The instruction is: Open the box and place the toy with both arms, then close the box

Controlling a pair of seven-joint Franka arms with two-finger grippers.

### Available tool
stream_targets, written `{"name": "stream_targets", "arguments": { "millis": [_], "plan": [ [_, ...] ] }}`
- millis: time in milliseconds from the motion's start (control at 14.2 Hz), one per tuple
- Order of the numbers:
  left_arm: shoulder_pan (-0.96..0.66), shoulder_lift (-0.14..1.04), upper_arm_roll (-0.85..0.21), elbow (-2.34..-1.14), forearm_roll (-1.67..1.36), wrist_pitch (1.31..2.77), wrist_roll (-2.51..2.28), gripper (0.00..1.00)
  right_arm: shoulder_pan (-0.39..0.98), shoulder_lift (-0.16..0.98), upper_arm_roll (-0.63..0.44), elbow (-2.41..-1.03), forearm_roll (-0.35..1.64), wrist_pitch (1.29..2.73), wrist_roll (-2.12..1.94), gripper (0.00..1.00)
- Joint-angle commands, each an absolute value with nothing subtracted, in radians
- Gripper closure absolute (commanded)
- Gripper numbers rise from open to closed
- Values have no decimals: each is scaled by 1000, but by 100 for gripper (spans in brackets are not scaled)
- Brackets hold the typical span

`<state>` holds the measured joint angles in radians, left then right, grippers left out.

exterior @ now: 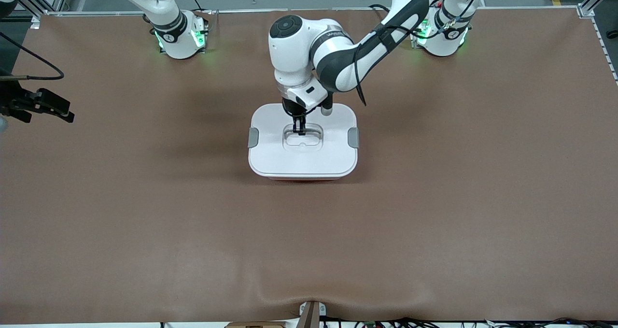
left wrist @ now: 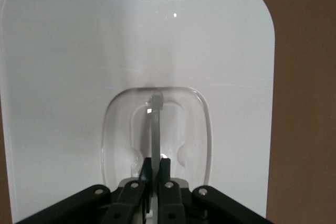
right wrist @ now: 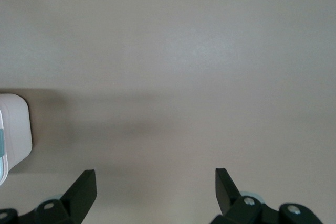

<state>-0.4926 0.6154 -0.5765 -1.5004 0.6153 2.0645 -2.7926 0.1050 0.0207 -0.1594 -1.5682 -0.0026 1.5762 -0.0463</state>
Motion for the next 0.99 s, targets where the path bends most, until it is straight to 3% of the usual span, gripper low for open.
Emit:
{"name": "stream_targets", "arguments": {
  "millis": [0, 917],
  "plan": [
    [-522, 634, -577, -1483, 680, 2048, -3026, 100, 110, 26, -160, -1559, -11, 1580, -40, 0],
    [-512, 632, -577, -1534, 684, 2048, -3056, 100, 100, 35, -163, -1551, 1, 1586, -43, 0]
  ]
}}
